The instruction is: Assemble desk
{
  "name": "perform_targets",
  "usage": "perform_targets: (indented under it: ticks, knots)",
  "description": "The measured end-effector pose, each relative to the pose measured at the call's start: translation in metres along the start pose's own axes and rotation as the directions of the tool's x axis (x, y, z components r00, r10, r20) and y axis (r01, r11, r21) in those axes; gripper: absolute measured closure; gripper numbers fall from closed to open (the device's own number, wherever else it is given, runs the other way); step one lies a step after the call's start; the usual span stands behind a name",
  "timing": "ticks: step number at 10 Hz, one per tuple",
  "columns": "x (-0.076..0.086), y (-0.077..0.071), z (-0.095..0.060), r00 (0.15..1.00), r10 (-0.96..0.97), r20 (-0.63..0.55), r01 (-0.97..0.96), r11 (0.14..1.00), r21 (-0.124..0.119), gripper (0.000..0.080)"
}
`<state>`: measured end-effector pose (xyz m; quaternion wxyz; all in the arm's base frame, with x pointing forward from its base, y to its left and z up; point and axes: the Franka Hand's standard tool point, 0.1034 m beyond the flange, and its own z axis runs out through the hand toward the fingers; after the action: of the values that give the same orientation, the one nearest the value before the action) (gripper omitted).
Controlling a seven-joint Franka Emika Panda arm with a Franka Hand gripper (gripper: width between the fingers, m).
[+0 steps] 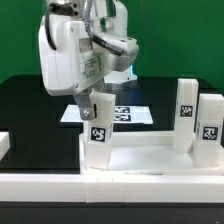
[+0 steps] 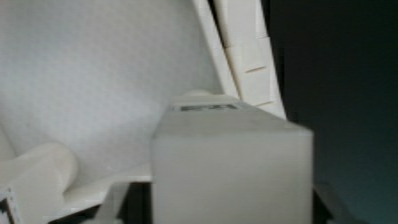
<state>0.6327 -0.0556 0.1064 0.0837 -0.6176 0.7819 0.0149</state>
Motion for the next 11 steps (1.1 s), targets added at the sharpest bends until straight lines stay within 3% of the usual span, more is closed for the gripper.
perform_targets:
  ticks: [2,3,4,5,8,9,11]
  knots:
    - [-0.010,0.000,0.000,0.979,-0.203,-0.003,0.202,0.979,-0.010,0.0222]
    - [-0.015,0.000,0.000,0.913,-0.408,-0.003,0.408,0.913,-0.014,0.0222]
    - [-0.021,0.003,0.003,0.845,-0.535,0.003,0.535,0.845,-0.012,0.0165]
    - [-0.022,0.007,0.006,0.797,-0.604,-0.006,0.604,0.797,-0.003,0.0154]
    - [-0.020,0.006,0.006,0.665,-0.747,-0.007,0.747,0.665,-0.007,0.0151]
    - [-0.017,0.006,0.005,0.563,-0.826,-0.005,0.826,0.563,-0.016,0.0151]
    - [-0.015,0.002,0.003,0.235,-0.972,0.020,0.970,0.233,-0.067,0.0151]
